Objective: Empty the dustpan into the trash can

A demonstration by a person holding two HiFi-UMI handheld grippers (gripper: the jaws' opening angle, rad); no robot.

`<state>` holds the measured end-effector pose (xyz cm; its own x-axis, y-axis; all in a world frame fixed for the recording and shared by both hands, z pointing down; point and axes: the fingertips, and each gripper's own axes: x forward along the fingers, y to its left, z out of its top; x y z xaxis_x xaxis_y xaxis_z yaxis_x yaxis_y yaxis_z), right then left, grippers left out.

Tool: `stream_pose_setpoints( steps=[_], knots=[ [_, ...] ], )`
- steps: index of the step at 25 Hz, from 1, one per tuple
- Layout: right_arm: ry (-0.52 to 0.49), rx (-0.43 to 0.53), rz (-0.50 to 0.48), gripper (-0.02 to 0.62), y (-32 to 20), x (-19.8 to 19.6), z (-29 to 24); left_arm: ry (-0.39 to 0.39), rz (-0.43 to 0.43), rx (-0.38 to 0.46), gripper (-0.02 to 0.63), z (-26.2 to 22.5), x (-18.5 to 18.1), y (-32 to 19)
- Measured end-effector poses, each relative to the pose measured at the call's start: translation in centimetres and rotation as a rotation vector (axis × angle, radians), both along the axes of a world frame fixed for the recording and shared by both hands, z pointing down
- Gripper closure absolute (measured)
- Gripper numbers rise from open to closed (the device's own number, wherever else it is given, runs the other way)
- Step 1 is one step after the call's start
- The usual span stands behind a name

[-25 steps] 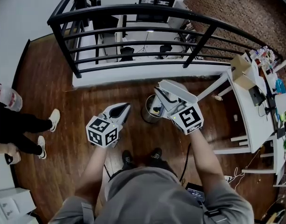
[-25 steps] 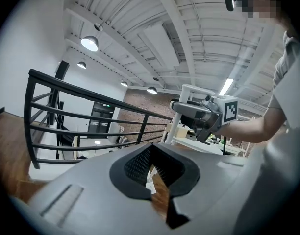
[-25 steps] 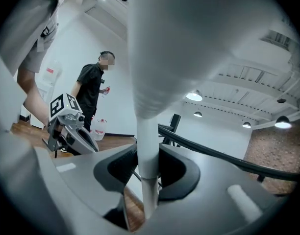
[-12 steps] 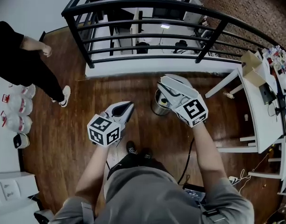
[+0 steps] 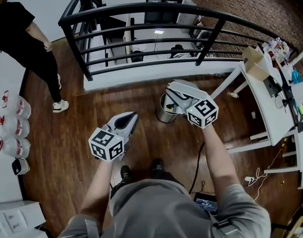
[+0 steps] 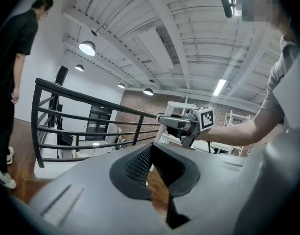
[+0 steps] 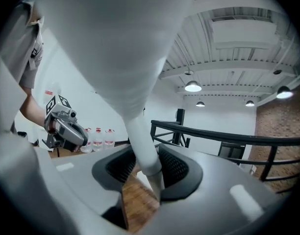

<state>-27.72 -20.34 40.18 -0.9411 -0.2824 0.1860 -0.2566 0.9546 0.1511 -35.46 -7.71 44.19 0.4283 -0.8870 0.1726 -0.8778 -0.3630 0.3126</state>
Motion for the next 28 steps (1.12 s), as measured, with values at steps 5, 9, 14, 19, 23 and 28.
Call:
stream_pose_setpoints(
  steps=[5,9,14,19,23,28],
  knots=[
    [-0.002,-0.027,0.084,0.435,1.1,-1.4,0.7,0.01,0.036,-0.008,0.601,0.7,-3.4,2.5],
    [-0.013,-0.049,0.162,0.428,1.3,-2.2,0.7,0.016,0.075,-0.033,0.601,1.6,-4.8,3.8],
    [-0.007,-0.062,0.197,0.421,2.6,-2.3,1.5,0.027,0.078,-0.015,0.601,1.1,-5.2,3.8],
    [0.001,-0.063,0.186,0.409,4.3,-2.5,2.2,0.03,0.093,0.006,0.601,0.4,-5.2,4.5],
    [0.008,-0.055,0.178,0.41,5.7,-2.9,3.0,0.022,0.086,-0.022,0.601,1.3,-7.2,5.6],
    [0.017,-0.047,0.173,0.41,6.4,-3.1,3.5,0.013,0.087,-0.033,0.601,1.7,-8.2,6.3]
  ],
)
